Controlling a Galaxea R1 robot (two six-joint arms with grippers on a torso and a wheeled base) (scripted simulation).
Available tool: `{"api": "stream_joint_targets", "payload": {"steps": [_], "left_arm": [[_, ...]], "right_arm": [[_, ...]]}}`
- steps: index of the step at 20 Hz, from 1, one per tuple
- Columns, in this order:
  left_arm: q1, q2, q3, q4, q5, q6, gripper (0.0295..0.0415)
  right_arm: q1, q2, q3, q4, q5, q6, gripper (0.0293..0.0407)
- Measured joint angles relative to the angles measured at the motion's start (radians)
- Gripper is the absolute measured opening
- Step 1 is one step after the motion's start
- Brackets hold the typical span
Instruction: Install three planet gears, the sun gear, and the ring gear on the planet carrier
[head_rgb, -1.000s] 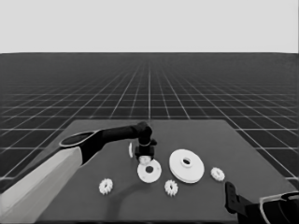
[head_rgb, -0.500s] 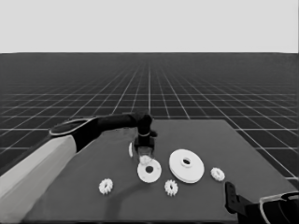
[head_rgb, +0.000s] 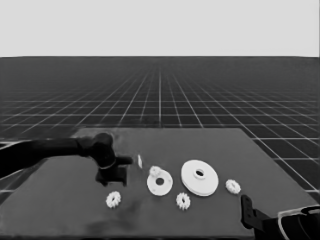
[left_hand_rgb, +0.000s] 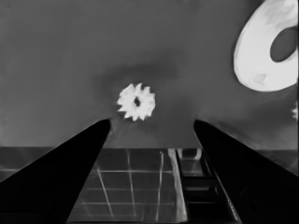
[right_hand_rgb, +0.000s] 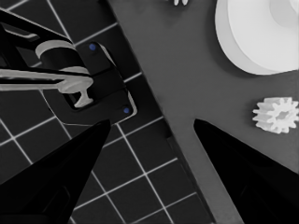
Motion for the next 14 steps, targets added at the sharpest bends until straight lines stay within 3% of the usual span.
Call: {"api": "stream_joint_targets", "payload": {"steps": [6,7,9,14], "left_arm": [[0.006,-0.080,0.054,0.007,-0.008,0.035,0.0385],[0.103,-0.070,0.018,0.108,-0.031,0.057,0.0385],[0.202,-0.051,-0.042,0.195,-0.065,0.088,0.0385],[0.242,-0.039,-0.080,0.232,-0.086,0.107,0.0385]], "right_arm": [[0.000,0.000,0.000,0.000,0.000,0.000,0.0385],[0.000,0.000,0.000,0.000,0.000,0.000,0.0385],[0.000,0.000,0.000,0.000,0.000,0.000,0.0385],[0.000,0.000,0.000,0.000,0.000,0.000,0.0385]]}}
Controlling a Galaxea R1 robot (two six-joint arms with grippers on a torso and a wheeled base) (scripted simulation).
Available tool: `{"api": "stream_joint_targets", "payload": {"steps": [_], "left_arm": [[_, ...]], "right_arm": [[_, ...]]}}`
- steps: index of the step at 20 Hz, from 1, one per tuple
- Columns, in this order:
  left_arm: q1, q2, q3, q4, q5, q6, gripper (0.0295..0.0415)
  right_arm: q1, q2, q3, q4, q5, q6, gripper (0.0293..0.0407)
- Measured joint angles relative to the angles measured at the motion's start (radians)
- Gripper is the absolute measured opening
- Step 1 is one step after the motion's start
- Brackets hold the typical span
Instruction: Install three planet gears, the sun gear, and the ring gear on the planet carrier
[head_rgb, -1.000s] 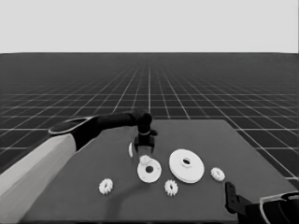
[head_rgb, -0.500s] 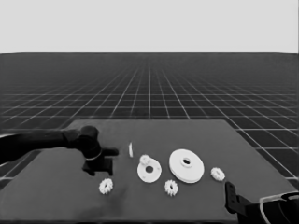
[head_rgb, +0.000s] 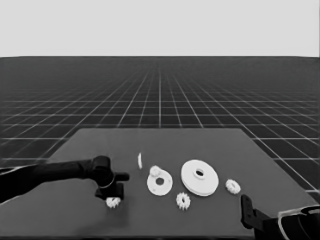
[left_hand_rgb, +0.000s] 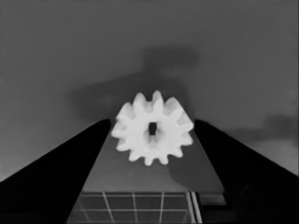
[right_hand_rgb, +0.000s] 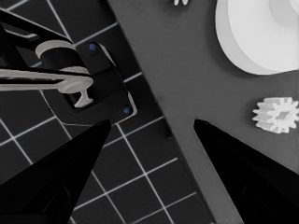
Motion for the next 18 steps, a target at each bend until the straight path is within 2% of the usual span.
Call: {"api": "stream_joint_targets", "payload": {"steps": [2,4,12,13,15,18], "left_arm": [[0.002,0.001,-0.002,0.002,-0.001,0.001,0.0385],[0.002,0.001,-0.002,0.002,-0.001,0.001,0.0314],[0.002,0.001,-0.003,0.003,-0.002,0.001,0.0312],[-0.075,-0.025,0.074,-0.077,0.041,-0.035,0.0312],[-0.180,-0.041,0.124,-0.170,0.069,-0.062,0.0312],[-0.225,-0.044,0.135,-0.213,0.076,-0.069,0.0312]], "right_arm": [[0.000,0.000,0.000,0.000,0.000,0.000,0.0385],[0.000,0.000,0.000,0.000,0.000,0.000,0.0385],[0.000,0.000,0.000,0.000,0.000,0.000,0.0385],[0.000,0.000,0.000,0.000,0.000,0.000,0.0385],[0.000,0.000,0.000,0.000,0.000,0.000,0.0385],[0.000,0.000,0.000,0.000,0.000,0.000,0.0385]]}}
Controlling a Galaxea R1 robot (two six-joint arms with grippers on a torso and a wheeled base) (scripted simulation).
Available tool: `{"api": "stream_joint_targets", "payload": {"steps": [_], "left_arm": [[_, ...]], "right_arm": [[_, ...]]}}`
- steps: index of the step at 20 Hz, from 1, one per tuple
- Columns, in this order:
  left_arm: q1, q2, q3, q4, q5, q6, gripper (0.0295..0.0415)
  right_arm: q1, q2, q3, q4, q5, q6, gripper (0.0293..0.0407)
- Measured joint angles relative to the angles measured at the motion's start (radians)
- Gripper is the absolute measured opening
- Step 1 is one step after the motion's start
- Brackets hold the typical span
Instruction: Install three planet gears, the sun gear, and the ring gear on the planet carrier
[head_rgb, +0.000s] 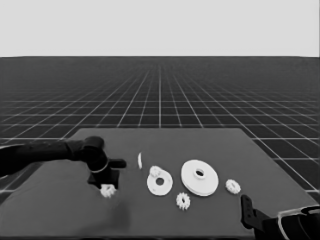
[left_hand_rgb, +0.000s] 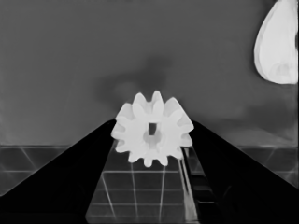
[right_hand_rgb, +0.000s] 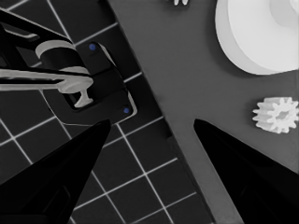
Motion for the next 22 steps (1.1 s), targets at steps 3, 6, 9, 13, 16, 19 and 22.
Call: {"api": "stream_joint_targets", "payload": {"steps": [3,6,9,13,16,19,22], "left_arm": [[-0.009,0.000,0.001,-0.009,0.001,-0.001,0.0312],[-0.027,0.351,-0.192,-0.023,0.043,-0.180,0.0312],[-0.032,0.531,-0.369,-0.030,0.037,-0.159,0.0312],[-0.032,0.567,-0.419,-0.032,0.034,-0.146,0.0312],[0.082,0.580,-0.477,0.082,0.020,-0.104,0.0312],[0.128,0.588,-0.513,0.126,0.006,-0.079,0.0312],[0.136,0.590,-0.521,0.135,0.003,-0.074,0.0312]], "right_arm": [[0.000,0.000,0.000,0.000,0.000,0.000,0.0385],[0.000,0.000,0.000,0.000,0.000,0.000,0.0385],[0.000,0.000,0.000,0.000,0.000,0.000,0.0385],[0.000,0.000,0.000,0.000,0.000,0.000,0.0385],[0.000,0.000,0.000,0.000,0.000,0.000,0.0385],[0.000,0.000,0.000,0.000,0.000,0.000,0.0385],[0.000,0.000,0.000,0.000,0.000,0.000,0.0385]]}}
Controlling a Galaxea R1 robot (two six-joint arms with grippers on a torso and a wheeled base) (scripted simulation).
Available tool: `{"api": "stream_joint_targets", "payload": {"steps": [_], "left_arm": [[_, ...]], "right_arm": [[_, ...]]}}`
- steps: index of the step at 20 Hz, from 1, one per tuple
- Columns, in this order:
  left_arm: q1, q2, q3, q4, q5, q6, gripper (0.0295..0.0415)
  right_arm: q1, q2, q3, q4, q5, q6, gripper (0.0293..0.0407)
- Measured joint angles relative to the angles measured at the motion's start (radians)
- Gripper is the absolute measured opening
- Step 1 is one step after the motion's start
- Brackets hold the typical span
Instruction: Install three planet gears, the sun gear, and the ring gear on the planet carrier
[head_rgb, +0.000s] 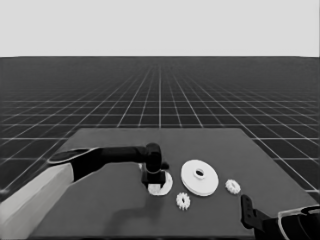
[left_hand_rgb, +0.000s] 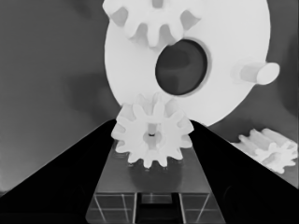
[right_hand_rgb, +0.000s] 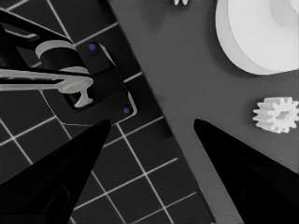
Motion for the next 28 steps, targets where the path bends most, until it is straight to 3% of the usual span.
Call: {"api": "stream_joint_targets", "payload": {"steps": [2,4,5,12,15,22,23,24,26,28], "left_arm": [[0.001,0.000,-0.001,0.001,-0.001,0.001,0.0312],[0.002,0.000,-0.002,0.002,-0.001,0.001,0.0371],[0.002,0.000,-0.002,0.002,-0.001,0.001,0.0381],[0.002,0.000,-0.002,0.002,-0.001,0.001,0.0385],[-0.131,-0.017,0.086,-0.128,0.030,-0.061,0.0385],[-0.167,-0.018,0.095,-0.165,0.031,-0.069,0.0385],[-0.274,-0.285,0.463,-0.117,-0.327,0.414,0.0408],[-0.380,-0.660,0.712,-0.087,-0.546,0.914,0.0410],[-0.474,-1.023,0.948,-0.060,-0.749,1.504,0.0394],[-0.505,-1.141,1.031,-0.051,-0.820,1.709,0.0386]], "right_arm": [[0.000,0.000,0.000,0.000,0.000,0.000,0.0385],[0.000,0.000,0.000,0.000,0.000,0.000,0.0385],[0.000,0.000,0.000,0.000,0.000,0.000,0.0385],[0.000,0.000,0.000,0.000,0.000,0.000,0.0385],[0.000,0.000,0.000,0.000,0.000,0.000,0.0385],[0.000,0.000,0.000,0.000,0.000,0.000,0.0385],[0.000,0.000,0.000,0.000,0.000,0.000,0.0385],[0.000,0.000,0.000,0.000,0.000,0.000,0.0385],[0.000,0.000,0.000,0.000,0.000,0.000,0.0385],[0.000,0.000,0.000,0.000,0.000,0.000,0.0385]]}}
